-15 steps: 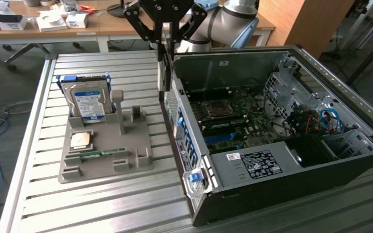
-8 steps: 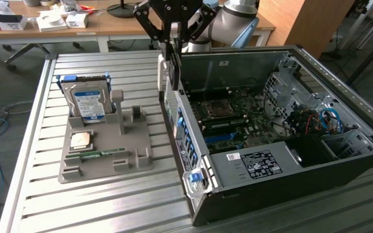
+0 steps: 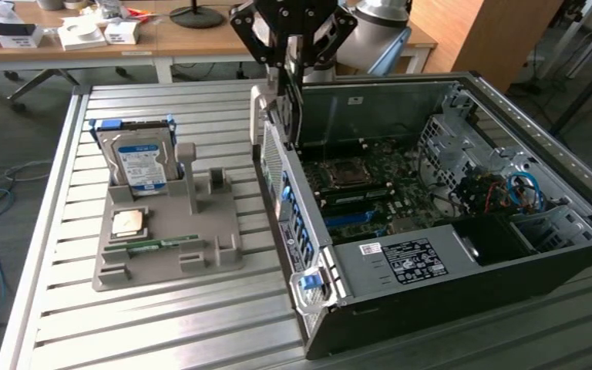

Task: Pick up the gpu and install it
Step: 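Pick up the gpu and move the gpu toward the slot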

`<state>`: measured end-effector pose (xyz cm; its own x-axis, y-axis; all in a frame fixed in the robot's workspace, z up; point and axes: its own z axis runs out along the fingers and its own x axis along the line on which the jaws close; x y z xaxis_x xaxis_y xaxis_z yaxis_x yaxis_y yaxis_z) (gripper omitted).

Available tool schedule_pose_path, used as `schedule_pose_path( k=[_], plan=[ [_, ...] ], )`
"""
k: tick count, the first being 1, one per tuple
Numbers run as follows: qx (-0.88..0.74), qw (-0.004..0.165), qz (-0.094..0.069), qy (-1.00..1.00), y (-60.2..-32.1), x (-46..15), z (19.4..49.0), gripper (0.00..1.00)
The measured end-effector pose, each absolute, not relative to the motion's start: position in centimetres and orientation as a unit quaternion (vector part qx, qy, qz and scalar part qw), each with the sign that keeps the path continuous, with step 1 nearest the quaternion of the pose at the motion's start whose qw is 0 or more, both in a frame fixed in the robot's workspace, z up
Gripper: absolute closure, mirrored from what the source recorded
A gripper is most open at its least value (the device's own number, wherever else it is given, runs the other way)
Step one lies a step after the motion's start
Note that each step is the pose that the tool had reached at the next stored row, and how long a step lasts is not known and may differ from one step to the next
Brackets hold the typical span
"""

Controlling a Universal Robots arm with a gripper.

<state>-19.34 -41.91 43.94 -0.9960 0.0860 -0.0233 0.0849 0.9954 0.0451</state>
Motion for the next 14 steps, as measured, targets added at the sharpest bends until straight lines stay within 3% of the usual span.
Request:
schedule_pose_path(
  k=[14],
  plan=[
    [0.043,0.013,0.022,0.999,-41.9,-16.1,43.9,0.74]
  ],
)
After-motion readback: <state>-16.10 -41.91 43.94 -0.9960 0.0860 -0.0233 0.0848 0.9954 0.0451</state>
